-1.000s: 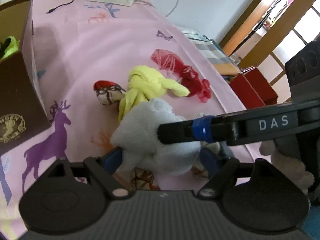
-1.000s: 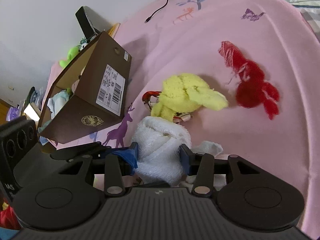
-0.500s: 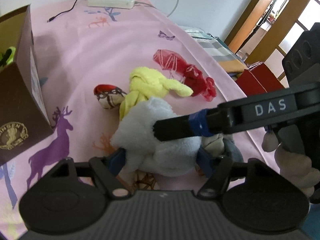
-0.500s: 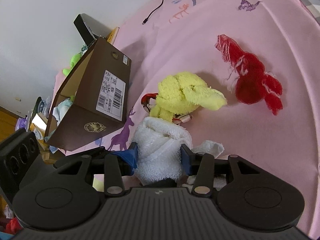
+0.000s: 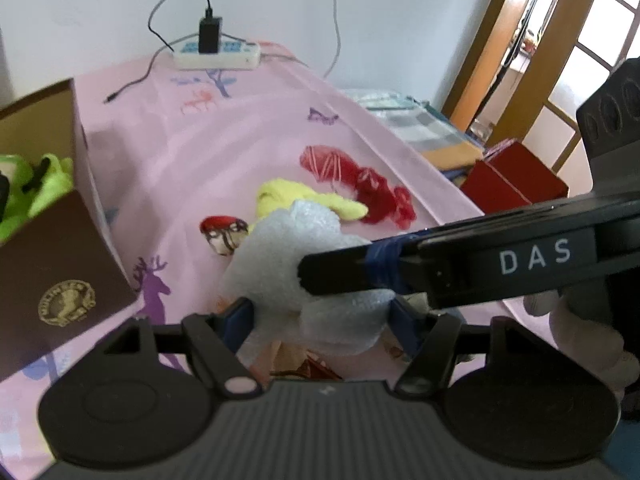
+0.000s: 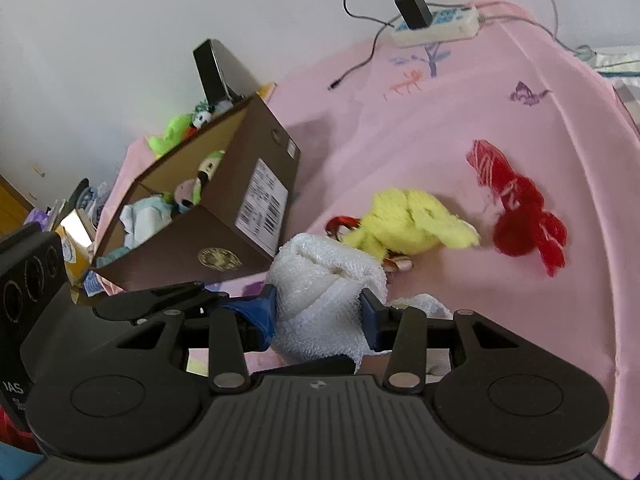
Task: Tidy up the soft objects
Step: 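Lift the white fluffy cloth and carry it toward the box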
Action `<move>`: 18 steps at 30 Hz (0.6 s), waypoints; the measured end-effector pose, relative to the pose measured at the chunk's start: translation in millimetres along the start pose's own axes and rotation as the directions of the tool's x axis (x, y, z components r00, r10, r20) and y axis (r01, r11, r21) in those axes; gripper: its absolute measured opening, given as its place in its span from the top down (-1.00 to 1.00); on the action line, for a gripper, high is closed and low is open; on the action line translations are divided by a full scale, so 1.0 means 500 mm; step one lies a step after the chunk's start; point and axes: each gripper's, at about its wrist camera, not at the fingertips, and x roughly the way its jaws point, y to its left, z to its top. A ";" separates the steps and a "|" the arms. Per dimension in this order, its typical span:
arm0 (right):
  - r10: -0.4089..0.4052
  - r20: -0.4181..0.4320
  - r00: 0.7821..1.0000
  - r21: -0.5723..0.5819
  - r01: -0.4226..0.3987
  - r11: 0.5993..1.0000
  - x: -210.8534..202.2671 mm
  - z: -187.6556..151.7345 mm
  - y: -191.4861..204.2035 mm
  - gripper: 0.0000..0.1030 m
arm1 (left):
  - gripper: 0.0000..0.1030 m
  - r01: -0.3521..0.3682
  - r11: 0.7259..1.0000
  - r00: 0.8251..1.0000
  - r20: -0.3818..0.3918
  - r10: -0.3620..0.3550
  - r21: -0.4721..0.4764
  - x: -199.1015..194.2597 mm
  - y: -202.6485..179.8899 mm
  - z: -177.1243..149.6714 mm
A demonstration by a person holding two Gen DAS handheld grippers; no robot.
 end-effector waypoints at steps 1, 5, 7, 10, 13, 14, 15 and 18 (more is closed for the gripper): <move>-0.001 0.012 1.000 -0.010 0.001 1.000 -0.004 -0.001 0.008 0.46 | -0.32 0.002 1.000 1.000 0.007 -0.002 -0.003 -0.006 0.001 0.000; 0.000 0.055 0.999 -0.025 0.002 1.000 -0.014 -0.005 0.040 0.46 | -0.32 -0.001 1.000 0.999 0.043 0.001 0.001 -0.037 0.005 -0.001; 0.002 0.081 0.997 -0.022 0.000 1.000 -0.017 -0.005 0.057 0.46 | -0.32 0.000 1.000 0.998 0.060 0.000 0.003 -0.053 0.011 0.002; 0.005 0.118 0.993 -0.019 -0.002 1.000 -0.022 -0.003 0.083 0.46 | -0.32 0.010 1.000 0.996 0.085 -0.011 0.004 -0.081 0.026 0.009; 0.017 0.149 0.989 -0.007 -0.016 1.000 -0.025 0.002 0.106 0.46 | -0.32 0.018 1.000 0.994 0.110 -0.019 0.008 -0.111 0.043 0.016; 0.027 0.159 0.987 0.000 -0.027 1.000 -0.024 0.005 0.114 0.46 | -0.32 0.015 1.000 0.992 0.122 -0.016 0.014 -0.121 0.048 0.017; 0.036 0.167 0.985 0.005 -0.037 0.999 -0.022 0.010 0.122 0.46 | -0.32 0.010 1.000 0.991 0.134 -0.012 0.020 -0.132 0.055 0.019; 0.064 0.196 0.979 0.001 -0.065 0.998 -0.012 0.025 0.152 0.46 | -0.32 -0.003 1.000 0.985 0.171 -0.001 0.021 -0.164 0.080 0.027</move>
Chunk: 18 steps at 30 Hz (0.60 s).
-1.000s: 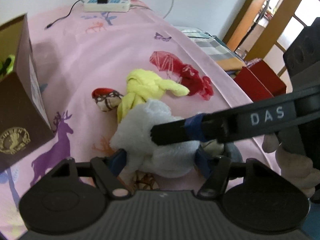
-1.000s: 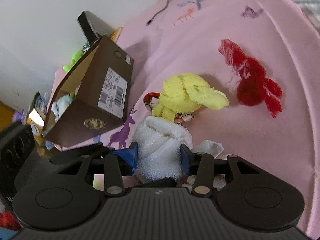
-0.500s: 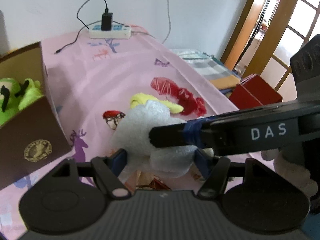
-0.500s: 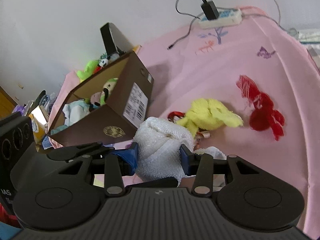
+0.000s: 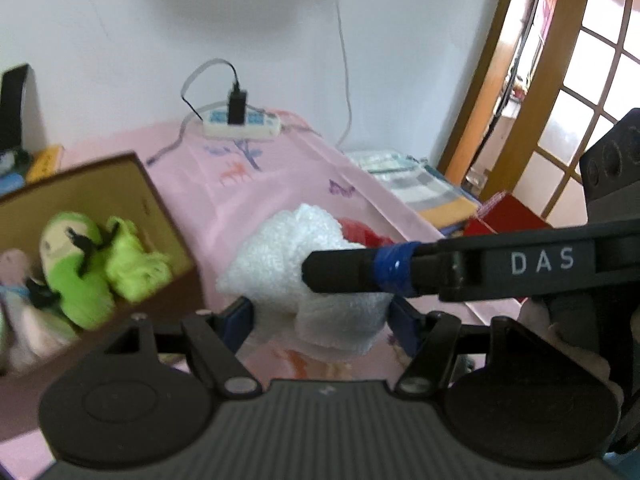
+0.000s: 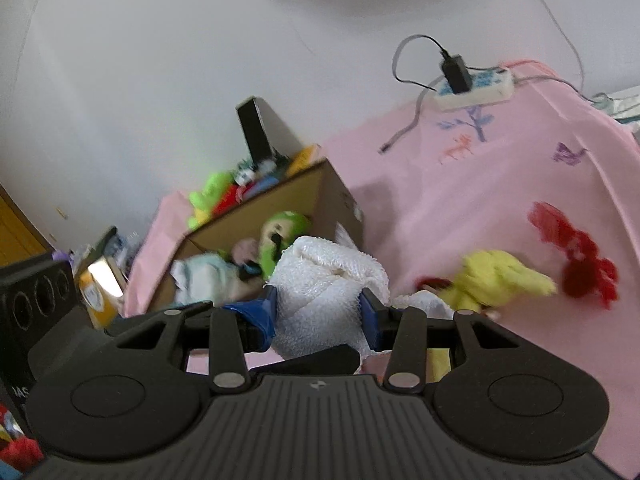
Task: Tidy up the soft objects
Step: 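Lift the white fluffy cloth and carry it toward the box, then lower the white fluffy cloth into the box and open the right gripper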
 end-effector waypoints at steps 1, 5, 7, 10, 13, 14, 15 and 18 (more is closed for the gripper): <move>0.008 0.009 1.000 -0.011 -0.008 1.000 0.008 0.006 0.013 0.46 | -0.32 -0.005 1.000 1.000 0.012 0.005 -0.002 -0.010 0.009 0.005; 0.030 0.037 0.999 -0.061 -0.028 0.998 0.035 0.023 0.056 0.46 | -0.32 -0.035 0.999 0.998 0.056 0.035 -0.006 -0.040 0.048 0.023; 0.037 0.049 0.998 -0.084 -0.033 0.996 0.053 0.032 0.075 0.46 | -0.32 -0.054 0.999 0.996 0.074 0.054 -0.005 -0.049 0.067 0.032; 0.036 0.063 0.997 -0.103 -0.030 0.994 0.080 0.039 0.096 0.46 | -0.32 -0.072 0.997 0.993 0.089 0.073 -0.010 -0.056 0.099 0.044; 0.025 0.065 0.998 -0.122 -0.017 0.992 0.111 0.043 0.110 0.46 | -0.32 -0.090 0.996 0.992 0.087 0.090 -0.002 -0.052 0.129 0.049; 0.019 0.069 0.997 -0.123 -0.010 0.992 0.123 0.046 0.113 0.46 | -0.32 -0.093 0.996 0.992 0.085 0.092 -0.001 -0.048 0.141 0.052; 0.013 0.074 0.997 -0.122 -0.003 0.993 0.134 0.050 0.116 0.46 | -0.32 -0.093 0.996 0.992 0.080 0.093 -0.004 -0.043 0.154 0.057; -0.001 0.104 0.995 -0.120 0.014 0.993 0.167 0.064 0.122 0.46 | -0.33 -0.101 0.995 0.991 0.086 0.100 0.000 -0.026 0.189 0.077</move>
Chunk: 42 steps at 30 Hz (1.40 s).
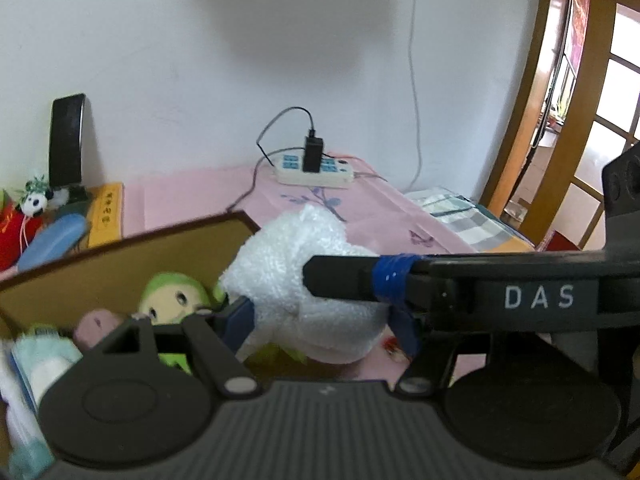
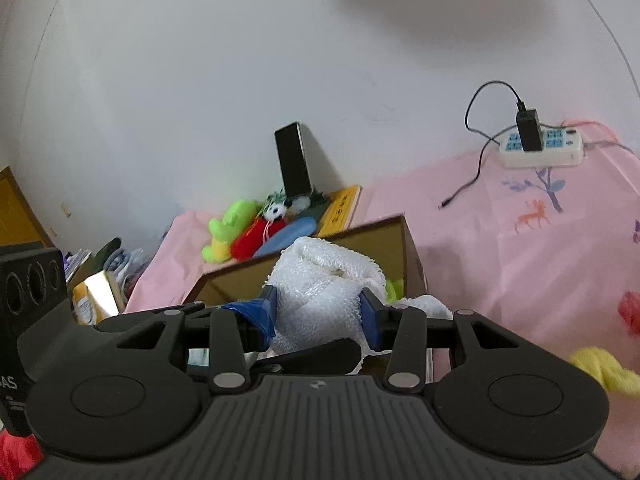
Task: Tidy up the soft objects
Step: 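Lower the white fluffy cloth into the box and open the right gripper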
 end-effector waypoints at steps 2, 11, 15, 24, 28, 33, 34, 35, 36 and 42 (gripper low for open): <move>-0.013 0.012 1.000 0.007 0.013 1.000 0.021 0.004 -0.001 0.46 | -0.33 -0.014 1.000 1.000 0.001 0.014 0.017 0.017 0.016 0.008; -0.112 0.016 0.994 -0.020 0.113 0.993 0.133 0.000 -0.010 0.47 | -0.33 -0.102 0.994 0.994 -0.043 0.104 0.035 0.115 0.076 0.011; -0.155 0.023 0.988 -0.072 0.156 0.985 0.166 -0.007 -0.002 0.42 | -0.07 -0.152 0.988 0.983 -0.098 0.155 0.038 0.147 0.084 0.009; -0.131 0.028 0.991 -0.008 0.131 0.991 0.140 0.003 -0.022 0.45 | -0.49 -0.206 0.978 0.969 -0.148 0.198 -0.043 0.153 0.104 0.008; -0.121 0.028 0.992 0.015 0.121 0.993 0.122 -0.006 -0.021 0.45 | -0.57 -0.226 0.973 0.964 -0.156 0.215 -0.053 0.156 0.105 0.009; -0.107 0.020 0.994 0.053 0.106 0.993 0.104 -0.017 -0.021 0.44 | -0.55 -0.224 0.971 0.965 -0.160 0.208 -0.086 0.148 0.111 0.005; -0.108 0.023 0.994 0.051 0.106 0.993 0.099 -0.018 -0.018 0.45 | -0.53 -0.223 0.970 0.965 -0.163 0.206 -0.095 0.145 0.112 0.004; -0.108 0.025 0.994 0.045 0.107 0.993 0.093 -0.020 -0.015 0.45 | -0.53 -0.220 0.970 0.965 -0.171 0.201 -0.103 0.144 0.114 0.000; -0.106 0.027 0.994 0.041 0.105 0.994 0.088 -0.022 -0.013 0.45 | -0.49 -0.224 0.969 0.962 -0.183 0.202 -0.108 0.144 0.114 -0.005; -0.100 0.039 0.994 0.037 0.099 0.994 0.053 -0.036 0.005 0.44 | -0.25 -0.234 0.965 0.962 -0.174 0.212 -0.116 0.112 0.110 -0.013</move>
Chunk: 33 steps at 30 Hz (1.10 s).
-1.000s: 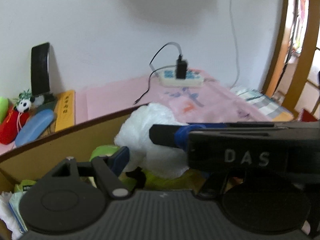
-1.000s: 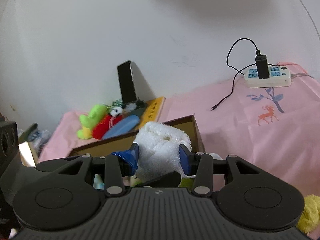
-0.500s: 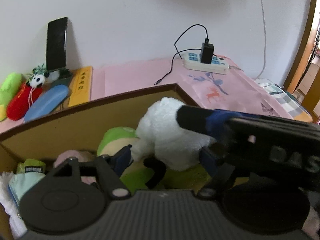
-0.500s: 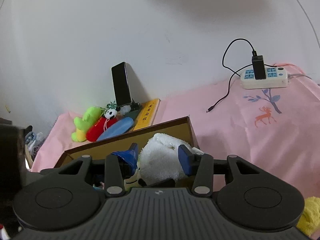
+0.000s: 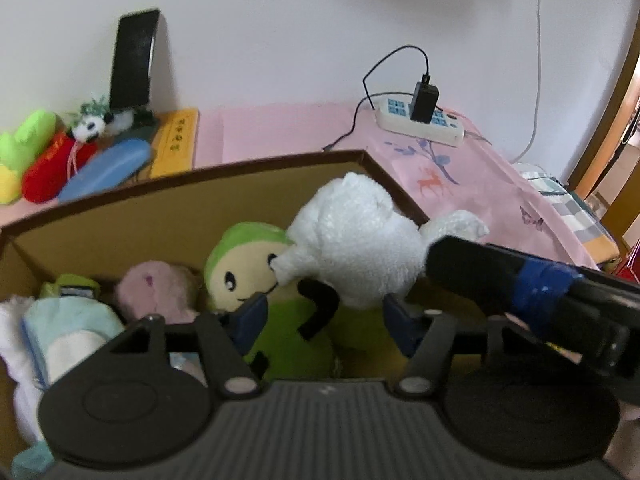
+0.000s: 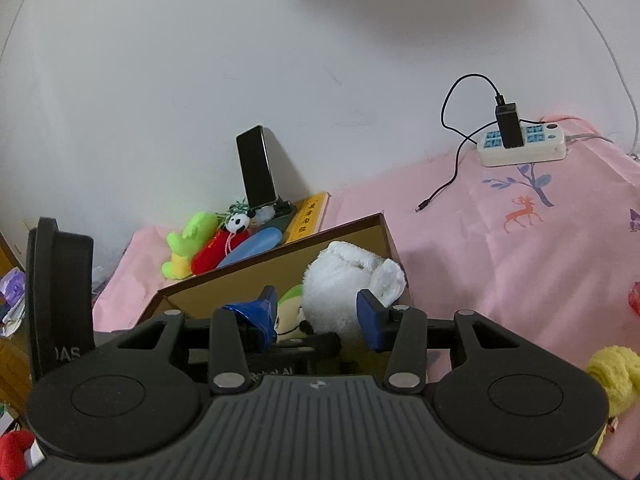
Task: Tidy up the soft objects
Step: 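Lower the white fluffy cloth into the box and open the right gripper, then move the open right gripper back to the cloths on the sheet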
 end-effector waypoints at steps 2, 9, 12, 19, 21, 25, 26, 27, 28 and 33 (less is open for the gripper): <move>-0.001 0.007 1.000 0.002 0.001 1.000 -0.010 -0.002 0.002 0.44 | -0.24 -0.015 1.000 1.000 0.012 0.015 0.017 -0.014 -0.005 -0.002; -0.018 0.010 1.000 0.045 0.018 0.999 -0.047 -0.023 0.002 0.44 | -0.24 -0.008 0.998 0.999 0.048 0.006 0.055 -0.078 -0.026 -0.023; -0.033 0.010 0.999 0.041 0.033 0.999 -0.064 -0.036 0.004 0.44 | -0.24 0.014 0.997 0.999 0.051 -0.018 0.077 -0.103 -0.037 -0.038; -0.061 -0.006 0.998 0.081 0.061 0.995 -0.102 -0.074 -0.011 0.44 | -0.31 0.069 0.992 0.997 0.029 -0.072 0.108 -0.146 -0.072 -0.082; -0.072 -0.029 0.997 0.095 0.074 0.993 -0.112 -0.089 -0.020 0.44 | -0.32 0.080 0.989 0.996 0.018 -0.083 0.127 -0.153 -0.087 -0.100; -0.093 -0.074 0.993 0.134 0.103 0.986 -0.125 -0.117 -0.042 0.44 | -0.42 0.042 0.977 0.998 0.042 -0.051 0.207 -0.161 -0.124 -0.137; -0.103 -0.087 0.991 0.143 0.115 0.983 -0.127 -0.121 -0.047 0.43 | -0.43 0.013 0.969 0.998 0.055 -0.027 0.245 -0.162 -0.138 -0.145; -0.109 -0.099 0.989 0.152 0.124 0.981 -0.129 -0.124 -0.052 0.43 | -0.43 -0.002 0.964 0.998 0.068 -0.017 0.268 -0.164 -0.146 -0.150; -0.114 -0.102 0.988 0.163 0.129 0.978 -0.132 -0.128 -0.056 0.43 | -0.43 0.012 0.960 0.997 0.064 -0.032 0.279 -0.167 -0.151 -0.154; -0.133 -0.107 0.985 0.186 0.151 0.971 -0.149 -0.140 -0.070 0.43 | -0.44 0.058 0.944 0.996 0.046 -0.077 0.325 -0.170 -0.184 -0.173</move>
